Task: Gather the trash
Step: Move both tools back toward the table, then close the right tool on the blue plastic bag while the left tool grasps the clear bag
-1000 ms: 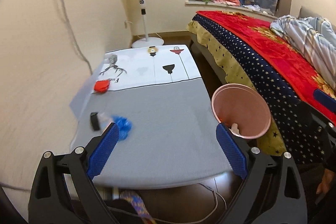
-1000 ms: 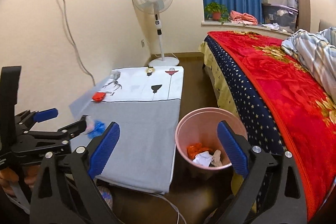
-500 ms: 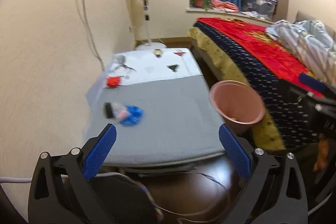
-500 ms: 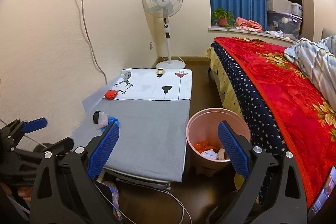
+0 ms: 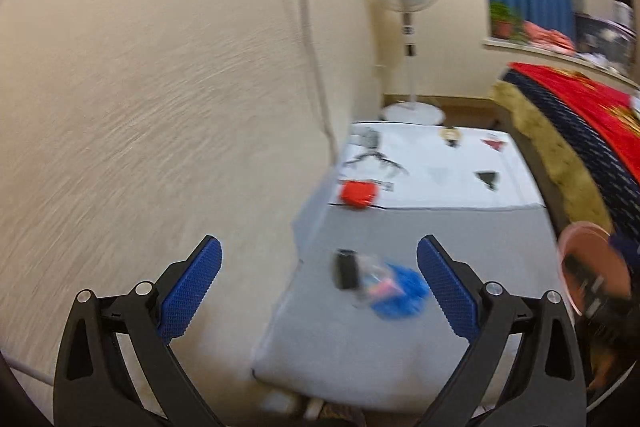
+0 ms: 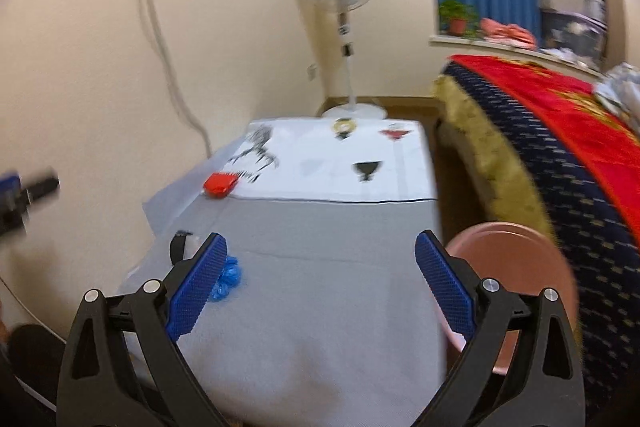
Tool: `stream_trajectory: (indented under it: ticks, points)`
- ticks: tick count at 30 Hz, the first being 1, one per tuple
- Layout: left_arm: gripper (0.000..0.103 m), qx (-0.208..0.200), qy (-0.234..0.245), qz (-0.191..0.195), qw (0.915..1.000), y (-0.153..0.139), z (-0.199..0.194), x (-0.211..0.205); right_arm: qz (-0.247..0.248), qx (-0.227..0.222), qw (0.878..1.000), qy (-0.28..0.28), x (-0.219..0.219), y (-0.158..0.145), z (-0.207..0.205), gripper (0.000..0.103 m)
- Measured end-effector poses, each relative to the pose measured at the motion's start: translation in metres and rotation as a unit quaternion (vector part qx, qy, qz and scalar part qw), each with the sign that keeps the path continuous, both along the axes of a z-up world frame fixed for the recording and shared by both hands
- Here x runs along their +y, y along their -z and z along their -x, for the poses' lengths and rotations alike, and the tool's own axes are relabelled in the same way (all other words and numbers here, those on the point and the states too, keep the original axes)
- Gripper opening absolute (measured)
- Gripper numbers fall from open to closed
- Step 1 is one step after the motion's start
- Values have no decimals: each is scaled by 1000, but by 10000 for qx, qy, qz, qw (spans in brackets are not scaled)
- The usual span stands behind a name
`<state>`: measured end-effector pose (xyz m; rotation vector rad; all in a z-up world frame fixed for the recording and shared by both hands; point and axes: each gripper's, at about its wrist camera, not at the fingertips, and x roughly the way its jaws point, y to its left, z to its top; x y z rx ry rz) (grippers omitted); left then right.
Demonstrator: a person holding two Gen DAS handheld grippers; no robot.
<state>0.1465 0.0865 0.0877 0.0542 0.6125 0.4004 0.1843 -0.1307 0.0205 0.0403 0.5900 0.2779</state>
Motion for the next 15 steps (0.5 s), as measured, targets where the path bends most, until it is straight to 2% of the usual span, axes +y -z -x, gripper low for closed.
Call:
stream_trajectory:
  ticks: [4,6,9,15]
  points:
    - [95,-82,-343,21,9994,8,-24,16,227,87,9981,-566,46,40,-32,88]
    - [95,-75,-437,168,9989,15,-36,24,310,82,9952,-928,67,56,-45,71]
    - [95,17,-503,227,9985,27,-46,34,394,267,9881,-1465,90,79,-63,55]
    - [95,168,-472,261,9984,42,-59,43,479,562,9773,-1987,116,111,-84,52]
